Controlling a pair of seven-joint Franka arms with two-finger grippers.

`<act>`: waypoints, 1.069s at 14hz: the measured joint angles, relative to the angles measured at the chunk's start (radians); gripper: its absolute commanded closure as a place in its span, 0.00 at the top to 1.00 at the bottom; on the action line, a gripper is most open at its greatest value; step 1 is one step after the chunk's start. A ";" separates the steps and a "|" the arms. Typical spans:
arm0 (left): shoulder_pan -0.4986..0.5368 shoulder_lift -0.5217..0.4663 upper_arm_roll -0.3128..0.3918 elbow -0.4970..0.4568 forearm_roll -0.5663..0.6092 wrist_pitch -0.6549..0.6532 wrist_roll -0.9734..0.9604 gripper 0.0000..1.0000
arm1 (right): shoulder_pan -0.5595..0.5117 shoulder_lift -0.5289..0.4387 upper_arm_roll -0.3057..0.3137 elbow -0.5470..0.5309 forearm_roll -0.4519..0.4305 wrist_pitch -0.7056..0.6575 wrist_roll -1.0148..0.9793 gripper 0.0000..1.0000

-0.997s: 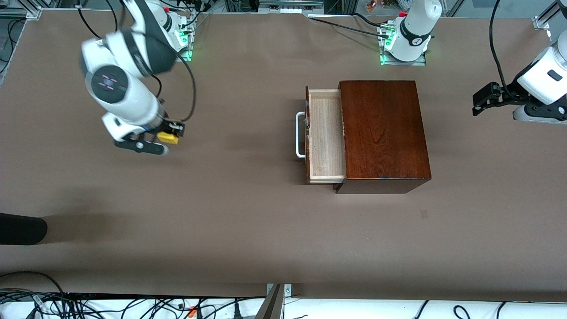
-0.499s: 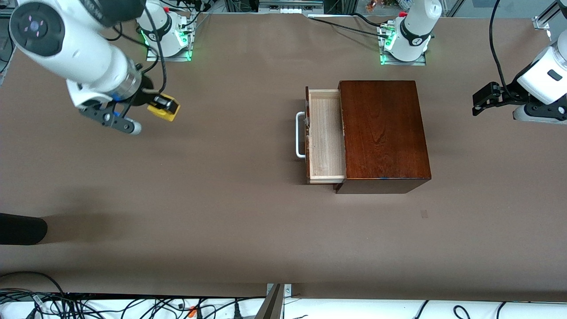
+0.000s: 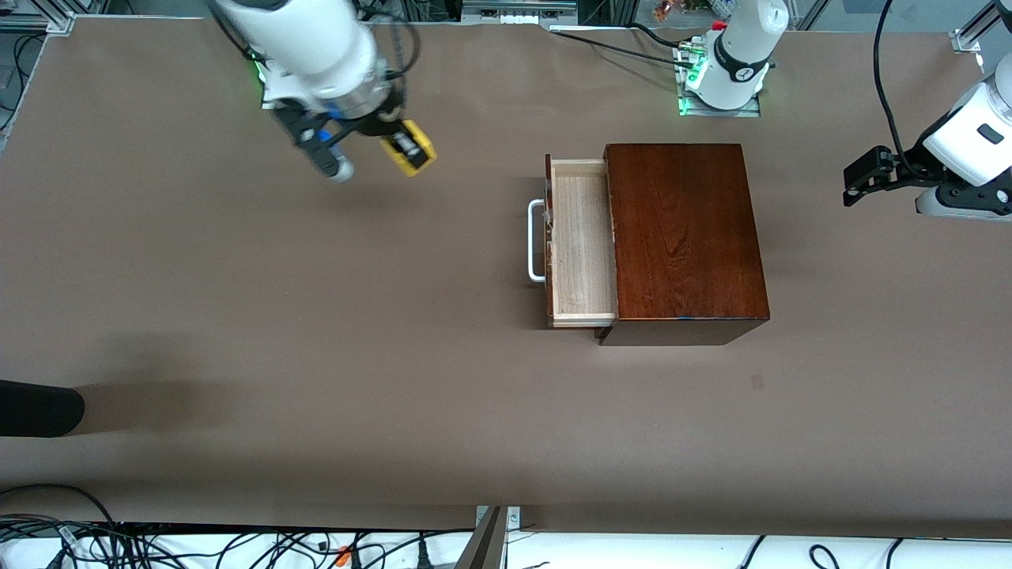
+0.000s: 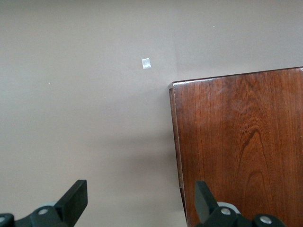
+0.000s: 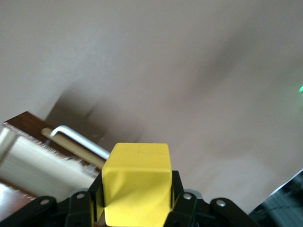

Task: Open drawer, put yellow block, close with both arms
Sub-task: 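Lift the yellow cube with the right gripper and carry it over the drawer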

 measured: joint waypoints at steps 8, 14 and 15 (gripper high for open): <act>0.000 0.000 0.002 0.000 0.000 0.000 0.000 1.00 | 0.258 0.242 -0.004 0.142 -0.137 0.203 0.584 0.00; 0.000 0.000 0.003 0.000 0.000 0.000 0.000 1.00 | 0.439 0.437 -0.109 0.248 -0.200 0.308 0.739 0.00; 0.000 0.000 0.003 0.000 0.000 0.000 0.000 1.00 | 0.456 0.458 -0.127 0.248 -0.201 0.324 0.749 0.00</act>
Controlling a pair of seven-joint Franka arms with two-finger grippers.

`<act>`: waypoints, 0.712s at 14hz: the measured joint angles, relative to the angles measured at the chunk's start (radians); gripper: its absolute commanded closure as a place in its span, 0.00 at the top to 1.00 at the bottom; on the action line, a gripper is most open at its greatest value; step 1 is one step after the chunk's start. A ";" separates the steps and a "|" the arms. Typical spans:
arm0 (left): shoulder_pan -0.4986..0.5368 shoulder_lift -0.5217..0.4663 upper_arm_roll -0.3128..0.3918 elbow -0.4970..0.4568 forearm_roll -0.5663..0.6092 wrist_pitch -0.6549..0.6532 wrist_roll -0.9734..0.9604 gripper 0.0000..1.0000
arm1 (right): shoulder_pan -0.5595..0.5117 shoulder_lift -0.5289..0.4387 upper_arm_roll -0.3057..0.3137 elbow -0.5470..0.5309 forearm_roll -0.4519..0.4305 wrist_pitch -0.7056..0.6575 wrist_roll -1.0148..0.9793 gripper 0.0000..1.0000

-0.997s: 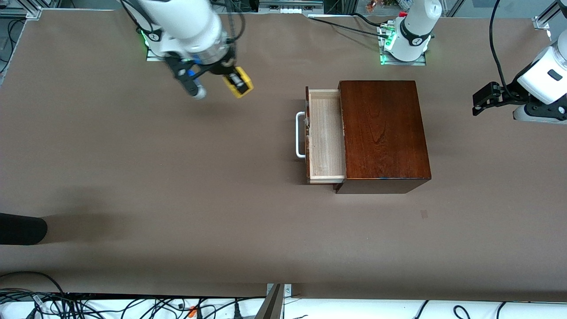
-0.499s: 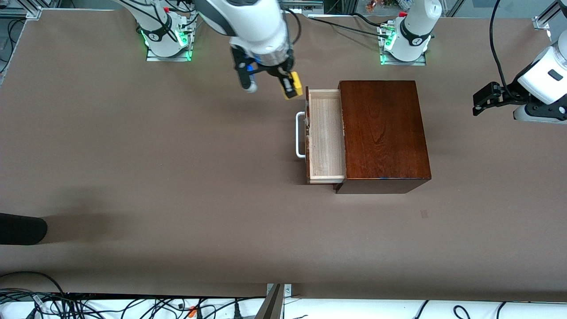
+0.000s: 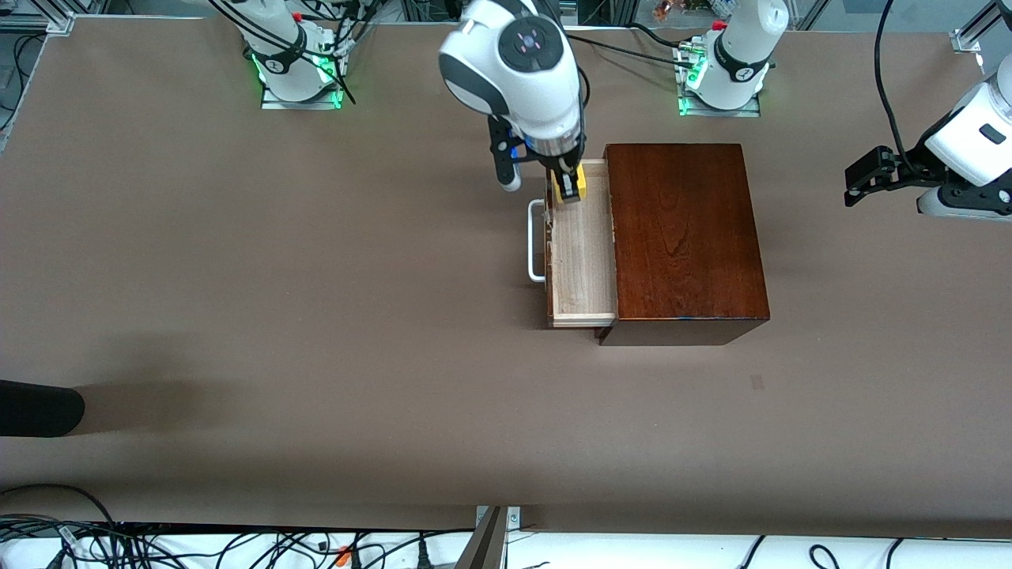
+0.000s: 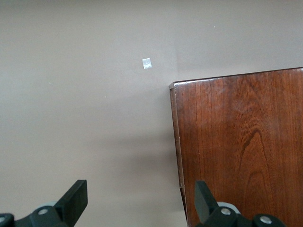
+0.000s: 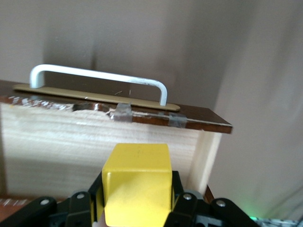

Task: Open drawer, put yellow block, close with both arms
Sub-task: 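Lift the yellow cube with the right gripper and carry it over the drawer, then lower the cube into the drawer and open the right gripper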

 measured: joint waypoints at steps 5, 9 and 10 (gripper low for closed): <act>0.000 0.000 0.001 0.000 0.000 0.000 0.000 1.00 | 0.011 0.079 -0.015 0.002 -0.002 0.092 0.035 0.00; 0.000 0.000 0.001 0.000 0.000 0.000 0.000 1.00 | 0.034 0.111 -0.054 0.002 -0.002 0.146 0.084 0.00; 0.000 0.000 0.001 0.000 0.000 0.000 0.000 1.00 | 0.049 0.117 -0.071 0.002 -0.002 0.154 0.095 0.00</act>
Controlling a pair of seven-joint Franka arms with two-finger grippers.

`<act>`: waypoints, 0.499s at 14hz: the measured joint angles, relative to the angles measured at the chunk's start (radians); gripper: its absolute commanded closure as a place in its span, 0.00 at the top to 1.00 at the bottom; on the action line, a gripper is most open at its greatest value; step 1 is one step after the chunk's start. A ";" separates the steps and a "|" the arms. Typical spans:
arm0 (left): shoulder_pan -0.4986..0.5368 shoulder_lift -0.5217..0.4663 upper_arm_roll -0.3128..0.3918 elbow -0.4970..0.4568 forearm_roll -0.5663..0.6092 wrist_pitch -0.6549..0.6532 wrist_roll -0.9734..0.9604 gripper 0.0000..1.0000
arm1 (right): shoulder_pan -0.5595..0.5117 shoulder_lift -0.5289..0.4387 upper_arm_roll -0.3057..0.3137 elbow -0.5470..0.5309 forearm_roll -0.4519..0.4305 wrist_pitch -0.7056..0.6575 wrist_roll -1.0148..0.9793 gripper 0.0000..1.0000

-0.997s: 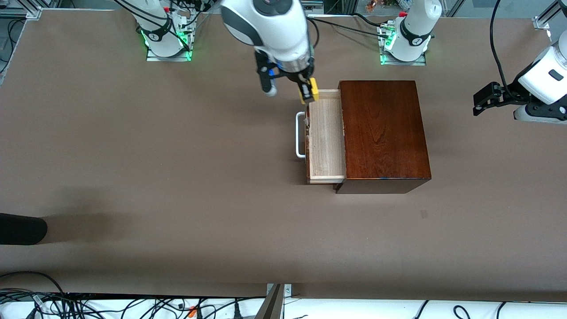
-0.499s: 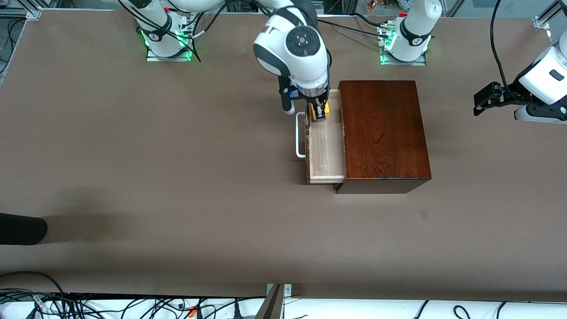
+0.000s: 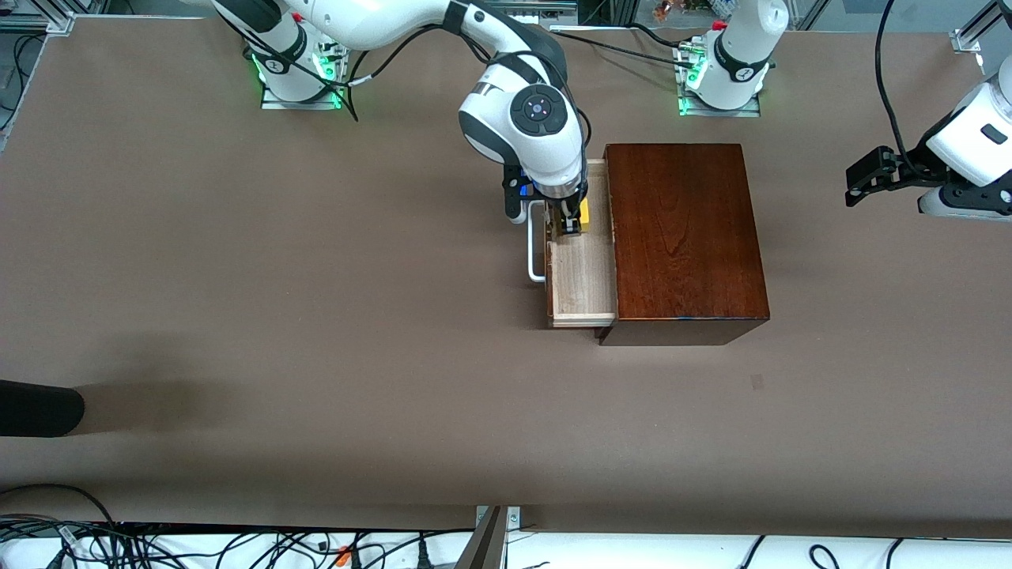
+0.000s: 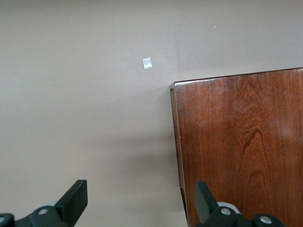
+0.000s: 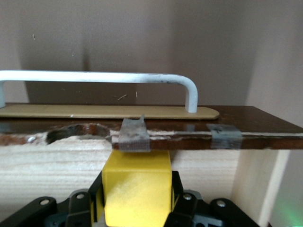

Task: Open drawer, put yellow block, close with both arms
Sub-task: 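Lower the cube into the drawer and open the right gripper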

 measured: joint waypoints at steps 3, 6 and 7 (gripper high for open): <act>0.000 0.000 0.000 0.000 0.000 0.000 0.000 1.00 | 0.025 0.011 -0.024 0.000 0.000 0.014 0.015 1.00; 0.000 0.000 -0.001 0.000 0.000 0.000 0.000 1.00 | 0.026 0.010 -0.036 0.016 0.000 0.014 0.018 1.00; 0.000 0.000 -0.001 0.000 0.000 0.000 0.000 1.00 | 0.025 0.008 -0.042 0.025 0.000 0.011 0.018 1.00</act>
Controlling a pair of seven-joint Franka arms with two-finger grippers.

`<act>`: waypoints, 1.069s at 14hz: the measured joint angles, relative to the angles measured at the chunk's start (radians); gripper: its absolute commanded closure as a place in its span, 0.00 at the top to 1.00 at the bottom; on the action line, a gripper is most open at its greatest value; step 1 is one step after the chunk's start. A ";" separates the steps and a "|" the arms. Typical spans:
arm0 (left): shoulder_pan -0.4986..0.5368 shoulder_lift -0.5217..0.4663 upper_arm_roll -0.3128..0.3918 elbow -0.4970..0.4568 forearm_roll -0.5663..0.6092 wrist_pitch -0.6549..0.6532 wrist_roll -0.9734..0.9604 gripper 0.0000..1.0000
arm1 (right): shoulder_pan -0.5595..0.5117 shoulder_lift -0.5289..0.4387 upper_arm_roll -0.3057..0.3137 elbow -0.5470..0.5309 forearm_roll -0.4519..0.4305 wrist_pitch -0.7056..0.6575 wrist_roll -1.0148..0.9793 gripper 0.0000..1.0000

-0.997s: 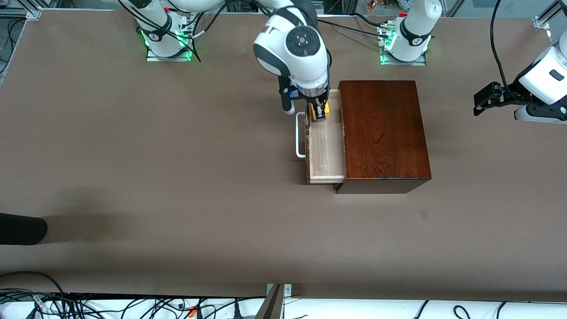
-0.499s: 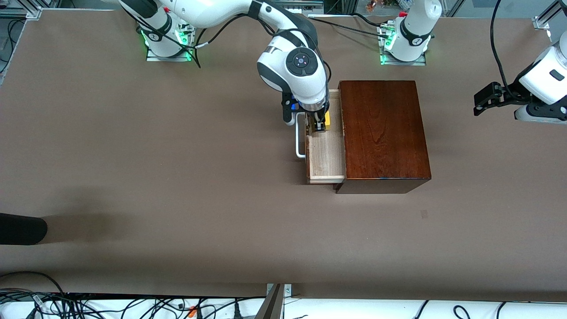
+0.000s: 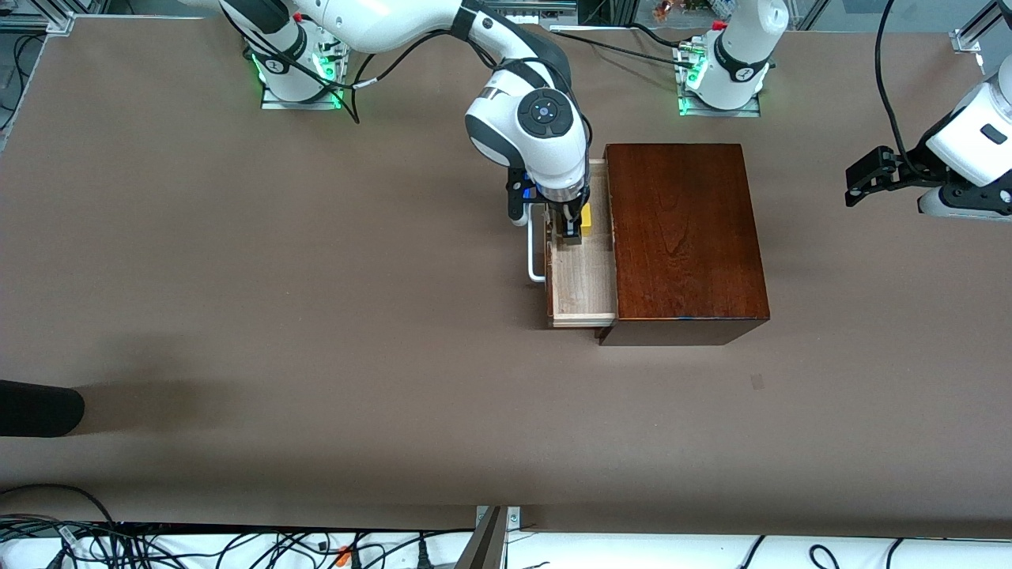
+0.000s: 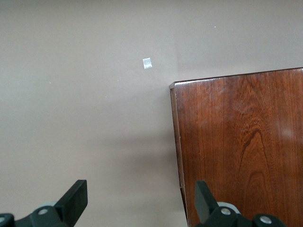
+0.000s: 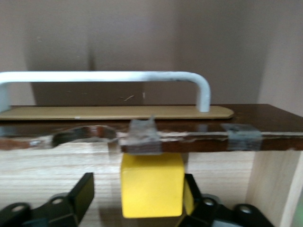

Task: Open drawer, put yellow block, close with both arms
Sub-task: 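Lower the cube into the drawer and open the right gripper, then withdraw the right gripper while the left gripper moves toward the drawer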

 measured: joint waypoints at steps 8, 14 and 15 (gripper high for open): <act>0.000 0.000 -0.005 0.000 0.000 0.000 0.000 1.00 | -0.139 -0.188 -0.008 0.083 0.060 -0.282 -0.188 1.00; -0.046 -0.001 -0.046 0.014 -0.003 -0.040 0.054 1.00 | -0.358 -0.336 -0.015 0.081 0.147 -0.614 -0.772 1.00; -0.064 0.000 -0.075 0.015 -0.008 -0.055 0.069 1.00 | -0.379 -0.357 -0.028 0.080 0.147 -0.658 -0.877 1.00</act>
